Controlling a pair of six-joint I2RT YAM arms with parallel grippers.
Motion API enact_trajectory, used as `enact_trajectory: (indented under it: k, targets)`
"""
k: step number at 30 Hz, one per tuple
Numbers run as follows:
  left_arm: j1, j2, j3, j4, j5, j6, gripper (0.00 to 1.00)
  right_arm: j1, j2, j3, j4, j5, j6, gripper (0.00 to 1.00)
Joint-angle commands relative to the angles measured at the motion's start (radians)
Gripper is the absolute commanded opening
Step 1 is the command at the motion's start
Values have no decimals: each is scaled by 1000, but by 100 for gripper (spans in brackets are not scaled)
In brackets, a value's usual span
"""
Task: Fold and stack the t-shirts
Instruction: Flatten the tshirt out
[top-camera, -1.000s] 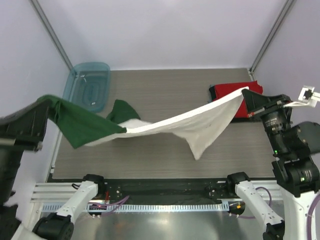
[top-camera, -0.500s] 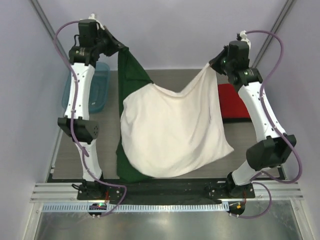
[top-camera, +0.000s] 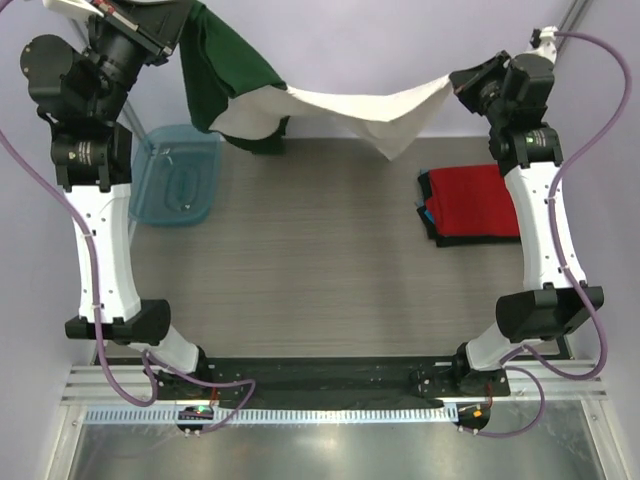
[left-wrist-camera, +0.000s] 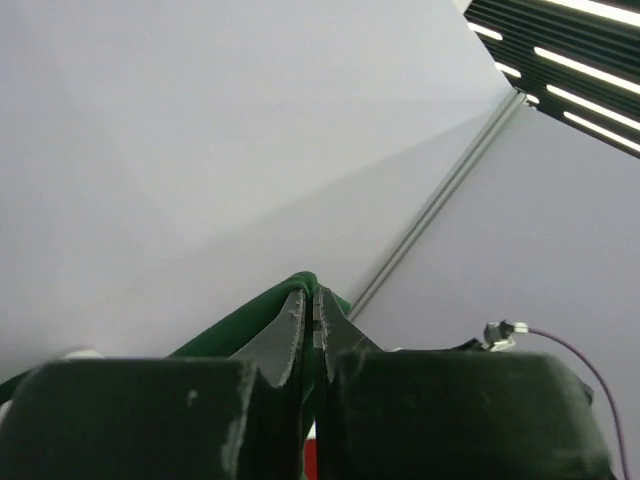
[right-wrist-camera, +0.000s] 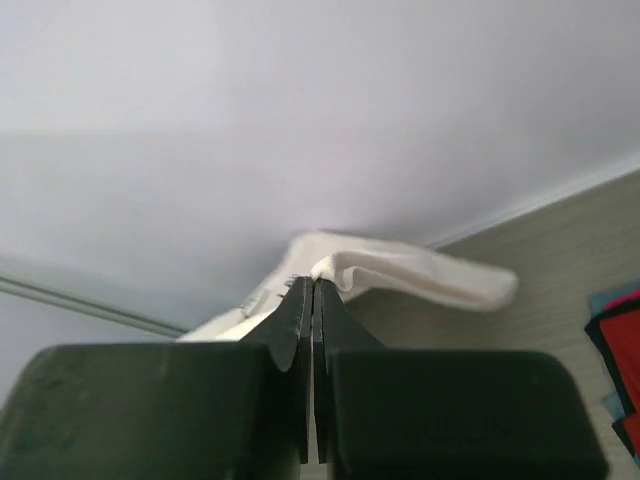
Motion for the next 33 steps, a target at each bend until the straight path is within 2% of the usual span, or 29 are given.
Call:
enact_trajectory:
  k: [1,4,6,11,14,18,23,31,33]
  targets:
    - [4,50,-49,54,61,27,0,-17,11,-112,80,-66,31,1]
    - [4,15,-212,3,75,26,0,-17,37,-181,110,-134,22,1]
    - [4,-27,-414,7,84,15,0,-17,43,-240,148,-184,15,1]
    - [-23,-223,-889,101,56,33,0,-17,-18,-556,277,-189,-3,1]
    - [-60,-321,-1037,107,30,53,0,-17,-62,-704,308,-177,-11,1]
    - [-94,-410,-1174,75,42,56,0,-17,-119,-891,333,-165,-21,1]
    - [-132,-485,-1266,-106,19,131,0,-17,-216,-1092,345,-126,-44,1]
    - [-132,-670,-1323,-307,-36,219,0,-17,-346,-1270,318,1,-55,1]
    - [-131,-700,-1333,-362,-10,219,0,-20,-358,-1281,266,82,-40,1]
